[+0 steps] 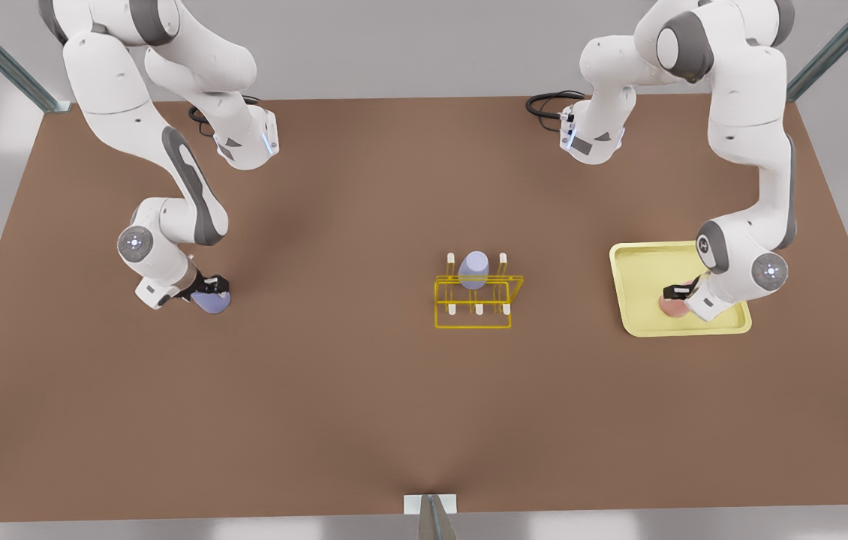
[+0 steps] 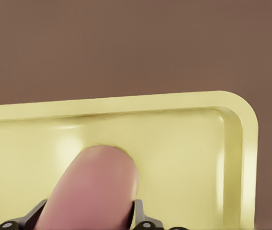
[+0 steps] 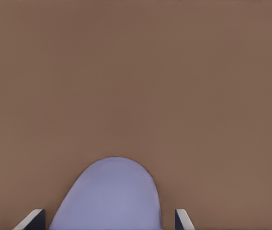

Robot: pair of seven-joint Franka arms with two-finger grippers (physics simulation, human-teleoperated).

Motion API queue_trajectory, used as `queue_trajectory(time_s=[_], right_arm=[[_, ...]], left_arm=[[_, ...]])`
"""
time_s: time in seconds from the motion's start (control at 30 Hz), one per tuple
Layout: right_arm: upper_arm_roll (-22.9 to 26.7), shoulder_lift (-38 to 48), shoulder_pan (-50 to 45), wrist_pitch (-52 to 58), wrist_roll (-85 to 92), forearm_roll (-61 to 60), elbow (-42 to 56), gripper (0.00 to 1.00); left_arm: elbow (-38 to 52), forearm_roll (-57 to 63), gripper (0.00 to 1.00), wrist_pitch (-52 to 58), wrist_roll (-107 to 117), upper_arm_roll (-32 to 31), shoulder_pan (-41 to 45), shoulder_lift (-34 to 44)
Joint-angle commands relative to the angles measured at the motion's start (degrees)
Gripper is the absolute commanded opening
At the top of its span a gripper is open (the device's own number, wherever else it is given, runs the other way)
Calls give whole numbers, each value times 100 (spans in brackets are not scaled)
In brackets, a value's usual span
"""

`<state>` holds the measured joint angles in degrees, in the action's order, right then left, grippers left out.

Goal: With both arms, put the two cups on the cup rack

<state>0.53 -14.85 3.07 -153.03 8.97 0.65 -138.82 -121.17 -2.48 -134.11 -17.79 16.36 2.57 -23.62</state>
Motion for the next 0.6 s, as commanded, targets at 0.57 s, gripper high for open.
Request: queue_trajectory(time_s=[0.57], right_arm=[[0, 70, 27, -7, 123, -3, -48, 73]], left_arm=[[3758, 204, 86, 3004, 4389, -2199, 963, -275]])
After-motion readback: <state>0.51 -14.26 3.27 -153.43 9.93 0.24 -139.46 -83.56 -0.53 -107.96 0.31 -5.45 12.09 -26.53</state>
